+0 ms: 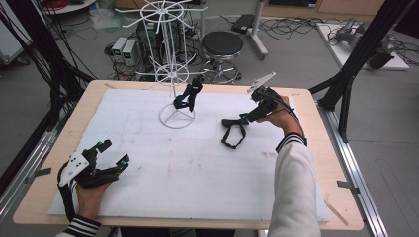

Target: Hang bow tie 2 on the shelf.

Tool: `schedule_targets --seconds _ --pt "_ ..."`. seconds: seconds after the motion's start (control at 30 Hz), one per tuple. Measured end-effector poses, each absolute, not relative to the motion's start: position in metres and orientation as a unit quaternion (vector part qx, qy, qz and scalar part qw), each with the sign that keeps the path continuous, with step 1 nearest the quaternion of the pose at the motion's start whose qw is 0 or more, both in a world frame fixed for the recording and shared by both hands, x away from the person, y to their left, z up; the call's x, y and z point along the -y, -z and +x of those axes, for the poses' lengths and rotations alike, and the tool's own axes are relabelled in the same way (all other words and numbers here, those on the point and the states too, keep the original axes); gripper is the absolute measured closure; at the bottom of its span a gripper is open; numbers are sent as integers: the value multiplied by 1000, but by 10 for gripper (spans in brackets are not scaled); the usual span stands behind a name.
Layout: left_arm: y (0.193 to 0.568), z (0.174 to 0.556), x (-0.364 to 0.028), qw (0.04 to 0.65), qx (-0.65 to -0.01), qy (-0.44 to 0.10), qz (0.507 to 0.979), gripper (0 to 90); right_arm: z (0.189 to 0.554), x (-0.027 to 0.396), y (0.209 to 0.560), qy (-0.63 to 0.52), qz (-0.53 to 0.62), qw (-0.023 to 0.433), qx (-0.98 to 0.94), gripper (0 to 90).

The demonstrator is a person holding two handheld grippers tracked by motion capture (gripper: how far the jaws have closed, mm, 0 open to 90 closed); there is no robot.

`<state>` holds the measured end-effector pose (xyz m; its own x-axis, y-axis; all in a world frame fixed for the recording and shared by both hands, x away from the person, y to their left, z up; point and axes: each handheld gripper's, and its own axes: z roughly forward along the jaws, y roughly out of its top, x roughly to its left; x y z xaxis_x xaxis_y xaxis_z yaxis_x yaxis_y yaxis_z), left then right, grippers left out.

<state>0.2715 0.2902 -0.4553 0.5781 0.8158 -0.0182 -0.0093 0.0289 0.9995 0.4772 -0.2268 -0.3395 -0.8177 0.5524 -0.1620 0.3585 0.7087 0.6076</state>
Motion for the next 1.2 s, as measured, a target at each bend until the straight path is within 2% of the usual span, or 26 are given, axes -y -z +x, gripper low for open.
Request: schedule_targets --seconds 0.43,0.5,0.8,1.13,1.2 --pt "455 271 -290 638 -327 -324 618 147 493 215 367 -249 251 148 -924 83" --pt "455 272 -290 638 -328 -323 618 147 494 215 369 -245 249 142 -926 139" --pt "455 272 -290 638 -328 -323 618 147 500 217 379 -206 257 142 -933 162" --pt "455 271 -290 638 -326 -323 618 147 503 211 390 -161 255 129 -945 294" --pt "455 271 -290 638 -325 -323 619 147 503 210 392 -155 253 128 -946 297"
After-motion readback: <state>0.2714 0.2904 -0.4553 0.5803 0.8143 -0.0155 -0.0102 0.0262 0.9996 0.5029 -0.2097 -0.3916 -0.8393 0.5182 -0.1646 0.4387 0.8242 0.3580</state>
